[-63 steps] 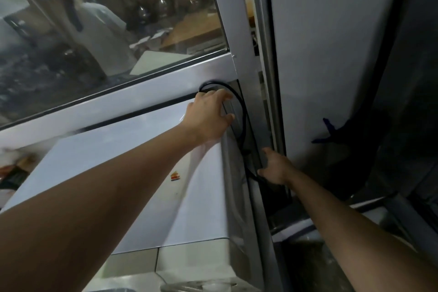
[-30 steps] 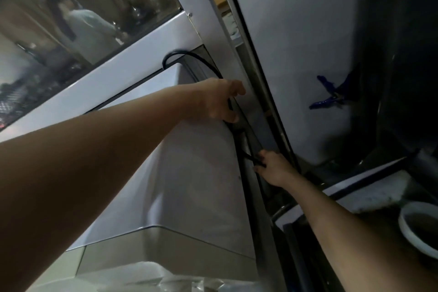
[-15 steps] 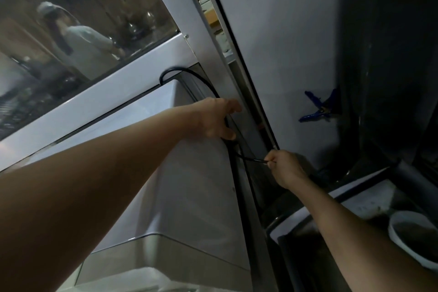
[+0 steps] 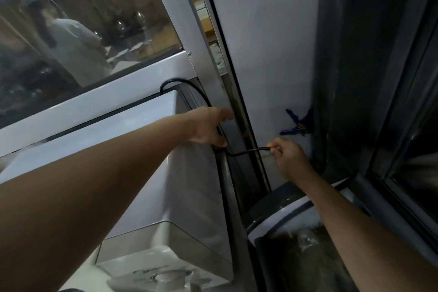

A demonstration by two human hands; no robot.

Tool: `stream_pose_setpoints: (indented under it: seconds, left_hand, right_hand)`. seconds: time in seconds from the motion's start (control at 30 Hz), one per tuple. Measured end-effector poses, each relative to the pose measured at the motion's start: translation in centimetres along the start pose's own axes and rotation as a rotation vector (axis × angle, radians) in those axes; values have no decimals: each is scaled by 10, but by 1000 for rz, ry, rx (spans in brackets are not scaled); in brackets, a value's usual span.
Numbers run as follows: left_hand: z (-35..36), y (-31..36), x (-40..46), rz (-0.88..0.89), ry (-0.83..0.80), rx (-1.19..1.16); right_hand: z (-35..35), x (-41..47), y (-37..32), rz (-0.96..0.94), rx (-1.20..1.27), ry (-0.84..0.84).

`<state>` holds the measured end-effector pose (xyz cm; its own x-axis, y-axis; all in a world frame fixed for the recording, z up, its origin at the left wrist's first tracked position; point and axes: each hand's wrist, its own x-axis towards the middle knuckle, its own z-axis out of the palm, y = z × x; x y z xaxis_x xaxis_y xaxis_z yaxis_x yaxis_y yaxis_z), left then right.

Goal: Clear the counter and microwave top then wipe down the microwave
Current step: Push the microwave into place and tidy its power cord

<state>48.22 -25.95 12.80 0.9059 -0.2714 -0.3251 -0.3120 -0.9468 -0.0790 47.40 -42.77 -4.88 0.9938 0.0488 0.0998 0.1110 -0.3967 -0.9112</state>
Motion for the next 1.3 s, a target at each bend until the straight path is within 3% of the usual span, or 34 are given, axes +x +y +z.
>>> stream_pose_setpoints:
  seconds: [0.47,0.73,0.97,1.13,1.3]
  left_hand:
    - [-22,-3,-32,88,109,-104]
    - [-43,5,-59,214,194,-315]
    - [-61,1,-79,290,425,-446]
    - [-71,-4,-86,324,433,-581]
    - [-66,3,-88,351,379,-546]
  right_hand:
    - [-64,-12,-104,-98,-164,186]
    - [-100,-37,-165,-72,-103,269]
    - [-114,-60,-189,22,72,306]
    - [-111,-67,-196,49,134,315]
    - [-110,-64,-198,60,175,351]
